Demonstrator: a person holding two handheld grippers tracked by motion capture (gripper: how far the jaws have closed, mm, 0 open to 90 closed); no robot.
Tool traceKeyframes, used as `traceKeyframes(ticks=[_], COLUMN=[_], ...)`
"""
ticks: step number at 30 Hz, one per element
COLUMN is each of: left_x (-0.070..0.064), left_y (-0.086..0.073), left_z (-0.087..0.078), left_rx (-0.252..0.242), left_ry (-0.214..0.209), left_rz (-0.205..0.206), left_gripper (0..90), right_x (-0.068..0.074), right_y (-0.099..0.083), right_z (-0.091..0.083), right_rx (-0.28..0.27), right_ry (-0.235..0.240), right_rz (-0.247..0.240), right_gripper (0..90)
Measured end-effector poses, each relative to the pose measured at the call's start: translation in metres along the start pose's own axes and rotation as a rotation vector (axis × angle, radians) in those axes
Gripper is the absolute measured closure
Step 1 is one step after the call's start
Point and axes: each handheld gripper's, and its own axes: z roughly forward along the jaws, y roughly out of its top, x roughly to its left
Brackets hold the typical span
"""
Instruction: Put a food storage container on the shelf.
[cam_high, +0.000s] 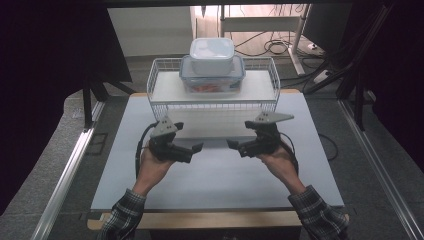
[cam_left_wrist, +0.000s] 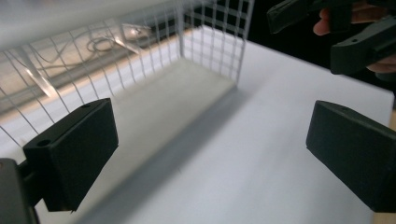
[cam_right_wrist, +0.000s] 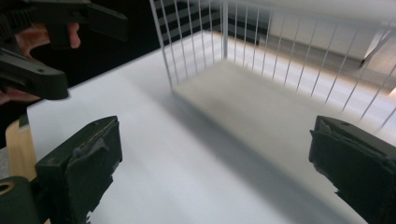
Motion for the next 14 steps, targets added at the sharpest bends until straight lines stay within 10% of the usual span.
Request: traceKeyframes(ticks=[8,14], left_x=[-0.008,-0.011], left_y=[-0.065,-0.073], left_z=[0.015,0.024], left_rx=[0.089,0.143], left_ry=[0.004,0.005], left_rz=[-0.021,0.009], left_gripper=[1.8,0.6], right_x=[-0.003,-0.003], right_y=[-0.061,-0.078], right_z=[0.005,0.01], right_rx=[0.022,0.084], right_ry=[0.021,0.004], right_rz=[0.044,0.054], right_gripper=[1.0,1.0])
